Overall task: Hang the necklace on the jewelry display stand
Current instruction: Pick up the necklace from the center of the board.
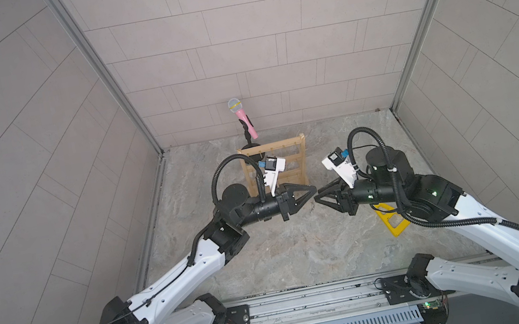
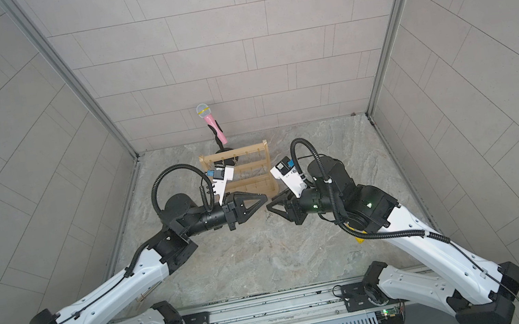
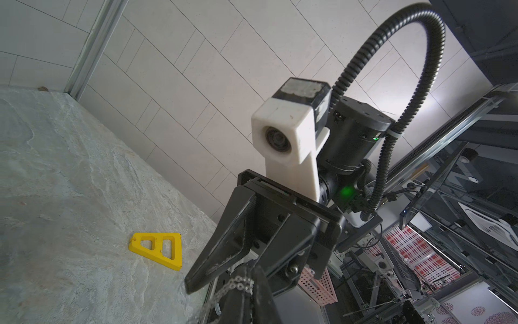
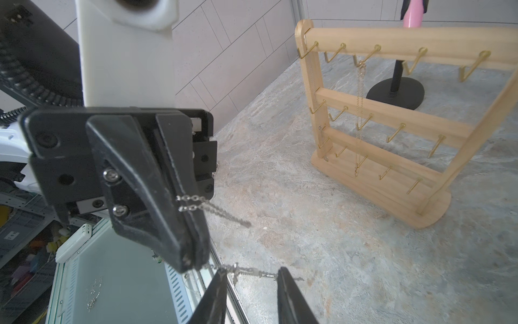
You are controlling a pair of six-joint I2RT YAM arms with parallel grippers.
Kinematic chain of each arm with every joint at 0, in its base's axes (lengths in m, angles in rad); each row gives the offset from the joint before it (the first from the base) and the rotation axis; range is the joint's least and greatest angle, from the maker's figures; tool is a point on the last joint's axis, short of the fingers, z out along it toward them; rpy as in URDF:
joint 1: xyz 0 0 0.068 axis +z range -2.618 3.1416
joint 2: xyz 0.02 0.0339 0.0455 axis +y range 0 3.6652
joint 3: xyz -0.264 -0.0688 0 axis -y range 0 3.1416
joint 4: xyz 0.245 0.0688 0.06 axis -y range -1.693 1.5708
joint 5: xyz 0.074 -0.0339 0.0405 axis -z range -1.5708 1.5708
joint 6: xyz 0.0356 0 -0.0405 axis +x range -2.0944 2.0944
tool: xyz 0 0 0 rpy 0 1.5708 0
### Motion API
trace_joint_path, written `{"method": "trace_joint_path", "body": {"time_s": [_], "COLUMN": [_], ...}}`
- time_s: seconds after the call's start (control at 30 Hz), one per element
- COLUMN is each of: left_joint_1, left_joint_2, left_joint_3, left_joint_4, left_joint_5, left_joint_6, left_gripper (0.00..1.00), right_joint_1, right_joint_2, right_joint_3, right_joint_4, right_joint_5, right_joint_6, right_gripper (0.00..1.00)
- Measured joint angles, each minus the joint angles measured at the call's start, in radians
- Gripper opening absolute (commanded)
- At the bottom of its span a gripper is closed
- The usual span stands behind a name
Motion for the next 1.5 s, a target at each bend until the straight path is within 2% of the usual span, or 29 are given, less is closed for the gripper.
{"method": "trace_joint_path", "body": {"time_s": [0.43,1.03,1.1,1.3,1.5], "left_joint_1": [0.004,0.009,0.011,0.017,0.028], "left_joint_2": [-0.008,-0.015,-0.015,-0.015,-0.015], "left_joint_3": [0.0,0.0,0.0,0.0,0.0], "left_joint_4": [-0.008,-0.01,-0.01,-0.01,-0.011], "left_joint_5": [-0.003,-0.026,-0.03,-0.034,-0.044], "left_joint_6": [0.004,0.001,-0.002,-0.013,-0.023], "left_gripper": [0.08,0.08,0.08,0.1,0.14], "right_joint_1": [0.009,0.043,0.052,0.061,0.061], "right_joint_2": [0.016,0.03,0.03,0.028,0.014], "right_joint_3": [0.0,-0.032,-0.041,-0.054,-0.06], "right_joint_4": [0.017,0.13,0.147,0.172,0.18], "right_joint_5": [0.0,0.034,0.043,0.088,0.133], "right_joint_6": [0.005,0.04,0.043,0.056,0.063], "right_gripper": [0.28,0.29,0.26,0.07,0.02]}}
